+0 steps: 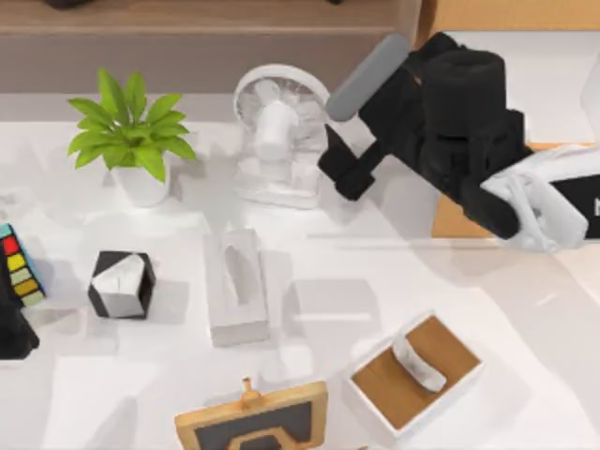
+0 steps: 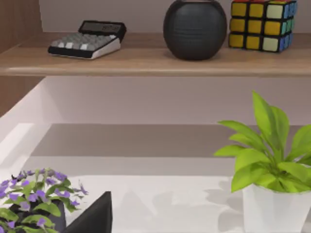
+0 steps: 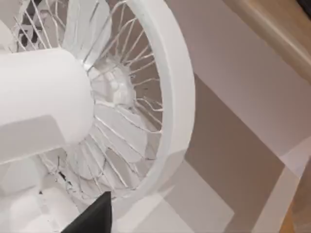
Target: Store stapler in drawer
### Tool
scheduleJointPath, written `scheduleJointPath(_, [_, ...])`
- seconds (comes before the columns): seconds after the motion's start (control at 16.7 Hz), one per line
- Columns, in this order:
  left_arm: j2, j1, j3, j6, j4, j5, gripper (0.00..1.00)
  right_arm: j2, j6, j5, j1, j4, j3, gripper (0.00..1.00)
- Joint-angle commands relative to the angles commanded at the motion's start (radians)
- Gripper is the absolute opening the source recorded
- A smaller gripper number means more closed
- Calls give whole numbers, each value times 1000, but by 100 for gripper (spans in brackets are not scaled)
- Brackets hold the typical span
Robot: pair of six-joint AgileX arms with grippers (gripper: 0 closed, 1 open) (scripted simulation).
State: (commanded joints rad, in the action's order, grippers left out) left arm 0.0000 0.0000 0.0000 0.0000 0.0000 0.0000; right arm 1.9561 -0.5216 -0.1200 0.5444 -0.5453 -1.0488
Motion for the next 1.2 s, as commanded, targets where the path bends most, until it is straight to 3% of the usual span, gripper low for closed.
scheduleJointPath(0.36, [0, 0, 0, 0, 0, 0, 100, -20, -496, -55, 50, -587, 421, 100])
scheduleJointPath(0.66, [0, 0, 0, 0, 0, 0, 100, -10, -865, -152, -61, -1013, 717, 100])
scheduleJointPath(0.9, [0, 0, 0, 0, 0, 0, 100, 20, -1014, -240, -177, -1187, 826, 100])
scheduleJointPath(1.2, [0, 0, 0, 0, 0, 0, 100, 22, -1033, -259, -198, -1212, 834, 100])
